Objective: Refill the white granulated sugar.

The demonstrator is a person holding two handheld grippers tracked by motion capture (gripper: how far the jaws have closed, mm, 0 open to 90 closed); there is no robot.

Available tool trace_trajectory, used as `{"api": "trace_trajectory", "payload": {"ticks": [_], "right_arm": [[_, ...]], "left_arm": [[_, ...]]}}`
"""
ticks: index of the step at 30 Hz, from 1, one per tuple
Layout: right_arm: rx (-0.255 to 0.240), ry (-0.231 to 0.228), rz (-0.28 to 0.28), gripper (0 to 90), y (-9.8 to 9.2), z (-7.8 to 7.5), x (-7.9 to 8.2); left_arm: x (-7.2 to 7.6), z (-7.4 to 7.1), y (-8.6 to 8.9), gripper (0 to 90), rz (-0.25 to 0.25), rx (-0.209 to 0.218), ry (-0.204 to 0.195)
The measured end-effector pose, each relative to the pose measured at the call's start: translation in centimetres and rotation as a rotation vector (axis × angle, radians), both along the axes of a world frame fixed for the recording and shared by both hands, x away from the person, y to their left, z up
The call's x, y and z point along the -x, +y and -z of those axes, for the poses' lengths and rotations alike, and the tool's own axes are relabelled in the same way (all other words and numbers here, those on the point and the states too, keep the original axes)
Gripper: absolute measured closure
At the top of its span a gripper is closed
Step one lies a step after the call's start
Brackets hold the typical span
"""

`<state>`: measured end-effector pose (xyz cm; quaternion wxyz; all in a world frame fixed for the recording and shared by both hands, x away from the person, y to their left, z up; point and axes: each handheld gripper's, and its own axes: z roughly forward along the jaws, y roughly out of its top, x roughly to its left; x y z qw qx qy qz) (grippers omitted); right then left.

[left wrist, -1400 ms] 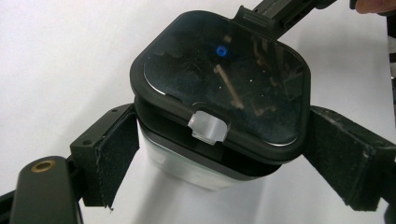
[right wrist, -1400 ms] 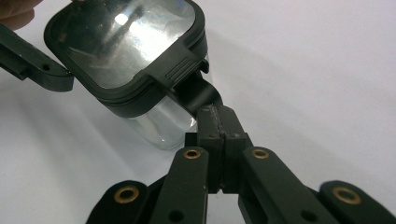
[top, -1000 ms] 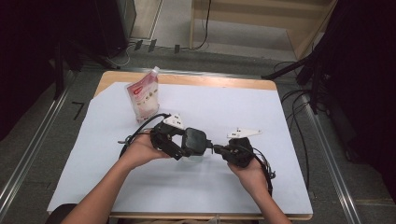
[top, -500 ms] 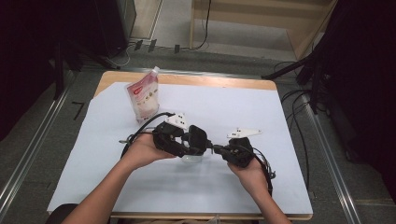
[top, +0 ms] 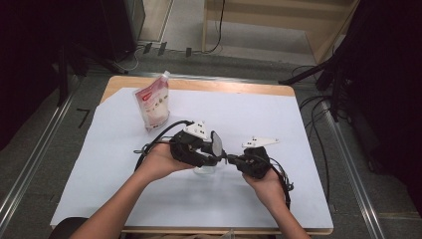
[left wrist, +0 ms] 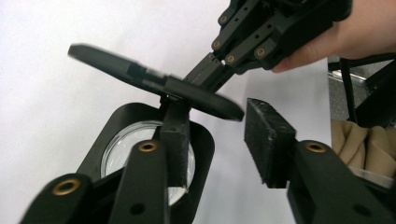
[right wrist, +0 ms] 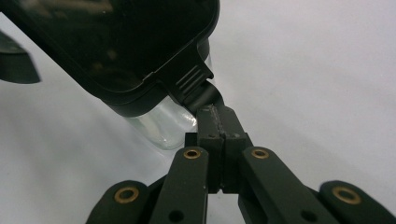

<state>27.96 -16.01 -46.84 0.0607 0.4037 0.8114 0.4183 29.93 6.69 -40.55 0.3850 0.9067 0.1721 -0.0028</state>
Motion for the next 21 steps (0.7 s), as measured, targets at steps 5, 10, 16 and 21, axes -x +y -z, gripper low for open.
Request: {"api": "trace_trajectory", "payload": {"ticks": [5, 10, 16, 21], "right_arm": [[-0.008, -0.004, 0.010, 90.0, 0.1, 0.1, 0.0], [-0.019, -0.011, 0.013, 90.0, 0.1, 0.3, 0.0], [-0.020, -0.018, 0.027, 90.0, 0.2, 0.4, 0.1], [-0.019, -0.016, 0.035, 90.0, 0.2, 0.4, 0.2]], "left_arm": [[-0.1, 0.1, -0.5, 66.0, 0.001, -0.010, -0.008], [-0.3, 0.2, -1.2, 66.2, 0.003, -0.010, -0.006], [-0.4, 0.3, -1.9, 65.6, 0.018, -0.013, -0.008], [-0.6, 0.4, -2.3, 65.4, 0.023, -0.011, 0.000]]}}
